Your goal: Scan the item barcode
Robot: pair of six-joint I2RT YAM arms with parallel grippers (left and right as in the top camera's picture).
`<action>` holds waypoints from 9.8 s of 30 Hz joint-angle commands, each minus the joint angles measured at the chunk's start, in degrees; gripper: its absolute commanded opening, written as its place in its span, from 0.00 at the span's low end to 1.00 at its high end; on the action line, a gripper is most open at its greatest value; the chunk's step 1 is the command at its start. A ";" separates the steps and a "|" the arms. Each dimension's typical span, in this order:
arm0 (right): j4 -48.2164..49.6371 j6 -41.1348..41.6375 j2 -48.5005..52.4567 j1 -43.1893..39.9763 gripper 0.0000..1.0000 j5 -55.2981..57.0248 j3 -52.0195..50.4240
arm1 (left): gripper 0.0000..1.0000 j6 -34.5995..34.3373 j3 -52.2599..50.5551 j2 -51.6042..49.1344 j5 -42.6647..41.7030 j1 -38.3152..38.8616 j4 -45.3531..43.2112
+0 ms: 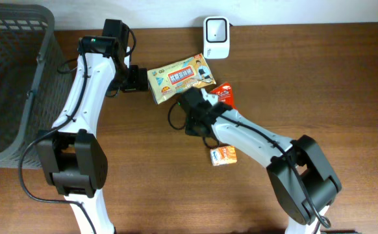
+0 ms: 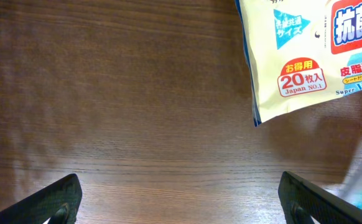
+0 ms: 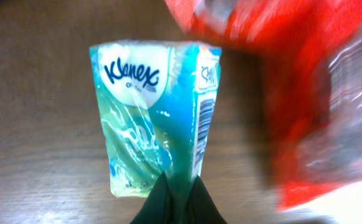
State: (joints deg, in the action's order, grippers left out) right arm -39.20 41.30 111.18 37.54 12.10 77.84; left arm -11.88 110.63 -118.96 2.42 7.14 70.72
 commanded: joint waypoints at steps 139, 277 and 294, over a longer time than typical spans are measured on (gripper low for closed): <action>-14.03 -17.70 8.26 -11.19 0.85 2.75 20.72 | 0.99 -3.04 -25.29 0.63 -12.74 4.31 -19.39; -58.14 -28.33 11.54 -46.56 0.98 -27.12 73.18 | 0.99 -5.42 -25.44 -5.90 -24.65 28.11 -69.88; -58.14 -30.42 11.54 -46.16 0.99 -26.91 71.97 | 0.36 -7.56 -25.44 -11.69 -25.51 28.83 -76.19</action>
State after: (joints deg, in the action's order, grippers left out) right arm -96.99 11.57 122.89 -9.23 -14.50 150.65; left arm -18.11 85.01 -129.95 -23.49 36.93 -3.68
